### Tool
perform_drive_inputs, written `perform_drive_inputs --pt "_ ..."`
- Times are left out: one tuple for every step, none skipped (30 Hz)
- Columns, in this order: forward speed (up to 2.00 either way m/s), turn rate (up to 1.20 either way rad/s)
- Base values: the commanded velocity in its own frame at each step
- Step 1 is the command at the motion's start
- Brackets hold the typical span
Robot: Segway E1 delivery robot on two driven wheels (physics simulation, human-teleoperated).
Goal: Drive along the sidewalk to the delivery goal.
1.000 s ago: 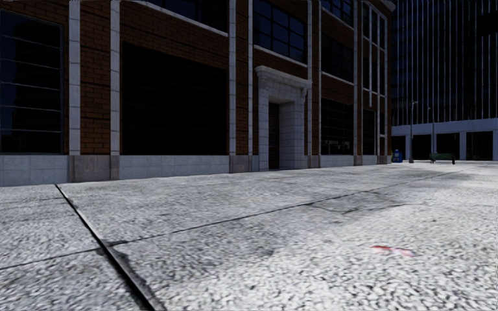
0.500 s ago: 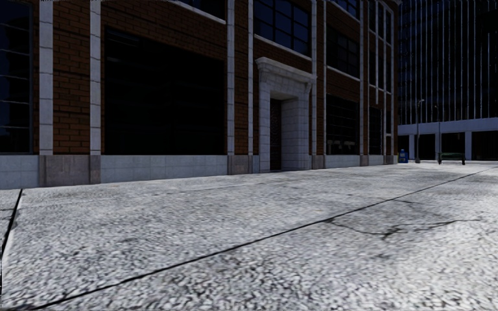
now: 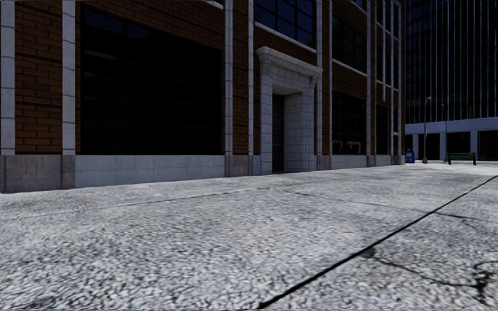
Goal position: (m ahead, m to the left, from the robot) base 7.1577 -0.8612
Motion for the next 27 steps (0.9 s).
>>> perform_drive_inputs --pt "2.0 0.0" --pt "2.0 0.0" --pt "2.0 0.0" --pt "2.0 0.0" --pt "2.0 0.0" --pt "2.0 0.0" --pt "2.0 0.0" --pt "2.0 0.0" --pt "2.0 0.0" --pt "2.0 0.0" --pt "2.0 0.0" --pt "2.0 0.0" --pt "2.0 0.0" --pt "2.0 0.0" --pt "2.0 0.0" --pt "2.0 0.0" --pt "2.0 0.0" --pt "2.0 0.0" --pt "2.0 0.0" --pt "2.0 0.0" --pt "2.0 0.0" --pt "2.0 0.0" --pt "2.0 0.0" --pt "2.0 0.0" --pt "2.0 0.0" --pt "2.0 0.0" --pt "2.0 0.0"
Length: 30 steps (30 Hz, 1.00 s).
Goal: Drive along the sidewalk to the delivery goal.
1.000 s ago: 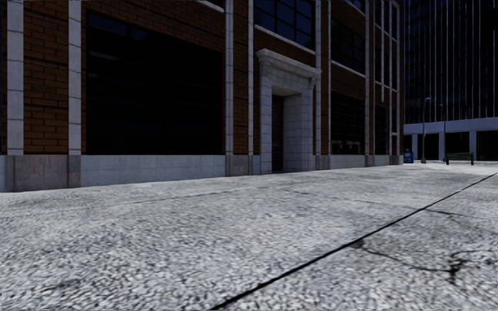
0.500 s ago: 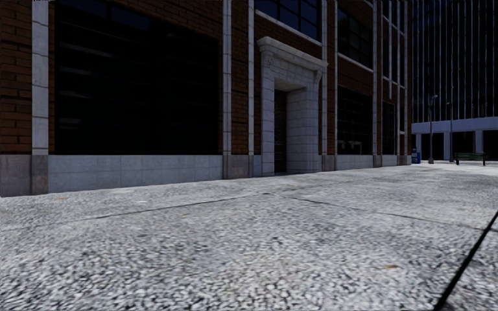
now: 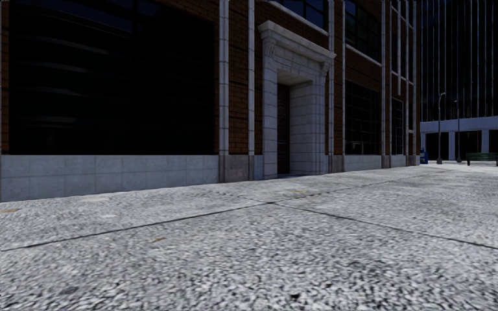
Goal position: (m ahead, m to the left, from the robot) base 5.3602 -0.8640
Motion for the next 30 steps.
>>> perform_drive_inputs --pt "2.0 0.0" --pt "2.0 0.0" --pt "2.0 0.0" --pt "2.0 0.0" --pt "2.0 0.0" --pt "2.0 0.0" --pt "2.0 0.0" --pt "2.0 0.0" --pt "2.0 0.0" --pt "2.0 0.0" --pt "2.0 0.0" --pt "2.0 0.0" --pt "2.0 0.0" --pt "2.0 0.0" --pt "2.0 0.0" --pt "2.0 0.0" --pt "2.0 0.0" --pt "2.0 0.0" --pt "2.0 0.0" --pt "2.0 0.0" --pt "2.0 0.0" --pt "2.0 0.0" --pt "2.0 0.0" --pt "2.0 0.0" --pt "2.0 -0.14" --pt "2.0 -0.35" --pt "2.0 -0.35" --pt "2.0 -0.4" --pt "2.0 -0.41" --pt "2.0 -0.41"
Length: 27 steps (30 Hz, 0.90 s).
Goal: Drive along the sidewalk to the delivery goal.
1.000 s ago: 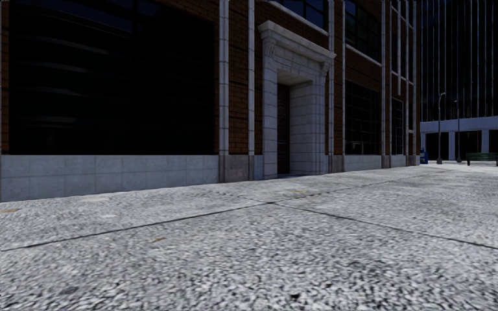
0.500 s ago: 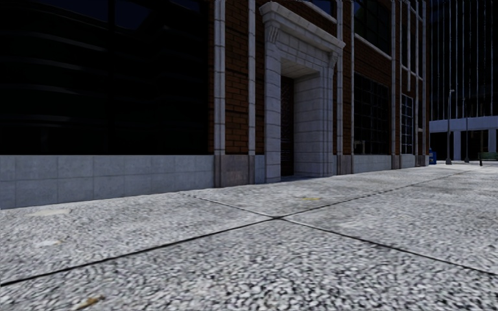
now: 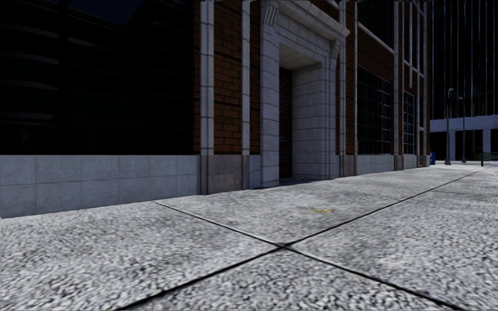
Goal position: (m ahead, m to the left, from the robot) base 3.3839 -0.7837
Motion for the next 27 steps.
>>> perform_drive_inputs --pt "2.0 -0.41" --pt "2.0 -0.41" --pt "2.0 -0.41" --pt "2.0 -0.41" --pt "2.0 -0.41" --pt "2.0 -0.41" --pt "2.0 -0.41" --pt "2.0 -0.41" --pt "2.0 -0.41" --pt "2.0 -0.41" --pt "2.0 -0.41" --pt "2.0 -0.41" --pt "2.0 -0.41" --pt "2.0 -0.41" --pt "2.0 -0.41" --pt "2.0 -0.41" --pt "2.0 -0.41" --pt "2.0 -0.41" --pt "2.0 -0.41" --pt "2.0 -0.41" --pt "2.0 -0.41" --pt "2.0 -0.41" --pt "2.0 -0.41" --pt "2.0 -0.41" --pt "2.0 -0.4" --pt "2.0 -0.39" --pt "2.0 -0.3"
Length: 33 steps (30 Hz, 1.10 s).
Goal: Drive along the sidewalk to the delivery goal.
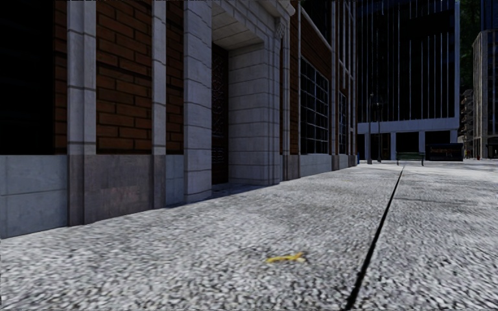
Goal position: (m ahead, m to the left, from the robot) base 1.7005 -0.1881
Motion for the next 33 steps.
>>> perform_drive_inputs --pt "1.92 -0.28" --pt "1.92 -0.28" --pt "1.81 -0.24" --pt "1.78 -0.23" --pt "1.77 -0.18" --pt "1.77 -0.18" --pt "1.77 0.0" --pt "1.77 0.0" --pt "1.77 0.0" --pt "1.77 0.0" --pt "1.77 0.0" --pt "1.77 0.0" --pt "1.77 0.0" --pt "1.77 0.0" --pt "1.77 0.0" --pt "1.76 0.0" --pt "1.7 0.0" --pt "1.7 0.0" --pt "1.62 0.0" --pt "1.46 0.0" --pt "1.16 0.0" --pt "1.04 0.0" --pt "1.04 0.0" --pt "1.01 0.0" --pt "1.01 0.0" --pt "1.0 0.0" --pt "1.0 0.0" --pt "1.0 0.0" --pt "0.98 0.0" --pt "0.91 0.0" --pt "0.72 0.0" --pt "0.72 0.0" --pt "0.46 0.0"
